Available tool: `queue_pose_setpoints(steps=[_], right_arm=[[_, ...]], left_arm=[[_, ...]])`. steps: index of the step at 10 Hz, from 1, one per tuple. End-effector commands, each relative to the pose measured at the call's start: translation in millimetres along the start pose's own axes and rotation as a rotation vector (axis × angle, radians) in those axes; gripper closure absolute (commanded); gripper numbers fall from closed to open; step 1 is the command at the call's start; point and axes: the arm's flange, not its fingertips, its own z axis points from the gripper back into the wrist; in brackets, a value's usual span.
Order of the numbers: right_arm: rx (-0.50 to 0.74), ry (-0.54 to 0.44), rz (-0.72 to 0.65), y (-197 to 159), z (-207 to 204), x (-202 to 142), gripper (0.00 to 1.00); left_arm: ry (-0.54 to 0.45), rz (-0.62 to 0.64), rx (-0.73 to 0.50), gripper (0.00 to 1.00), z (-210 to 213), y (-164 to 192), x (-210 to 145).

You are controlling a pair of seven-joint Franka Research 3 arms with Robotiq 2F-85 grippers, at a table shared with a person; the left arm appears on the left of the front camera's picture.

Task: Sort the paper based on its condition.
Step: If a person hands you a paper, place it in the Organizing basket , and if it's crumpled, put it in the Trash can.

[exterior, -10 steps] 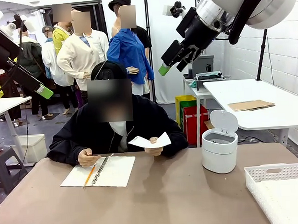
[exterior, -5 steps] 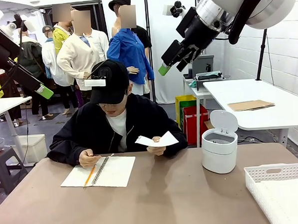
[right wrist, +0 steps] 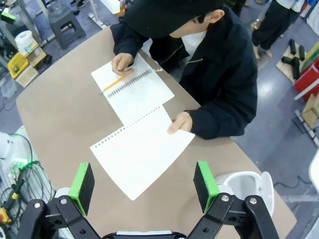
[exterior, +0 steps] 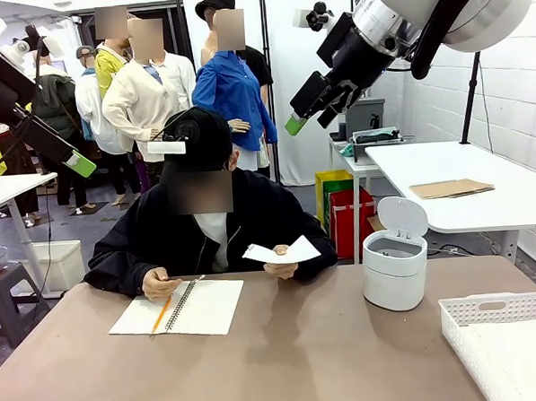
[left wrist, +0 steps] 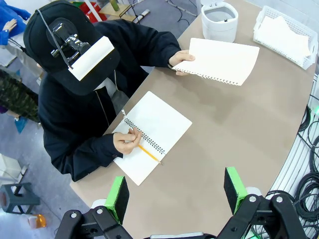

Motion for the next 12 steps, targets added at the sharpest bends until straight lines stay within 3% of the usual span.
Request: queue_pose_setpoints(steps=[1,12], right_arm=[[0.003,-0.004,-0.005,-1,0,0,0.00],[0.037,0.042,-0.064,-11,-10,-1,0.00]], left_arm=[[-0.002,0.001,-0.001,0.00,1,0,0],[-0.002,0.001,-0.001,0.00,1,0,0]])
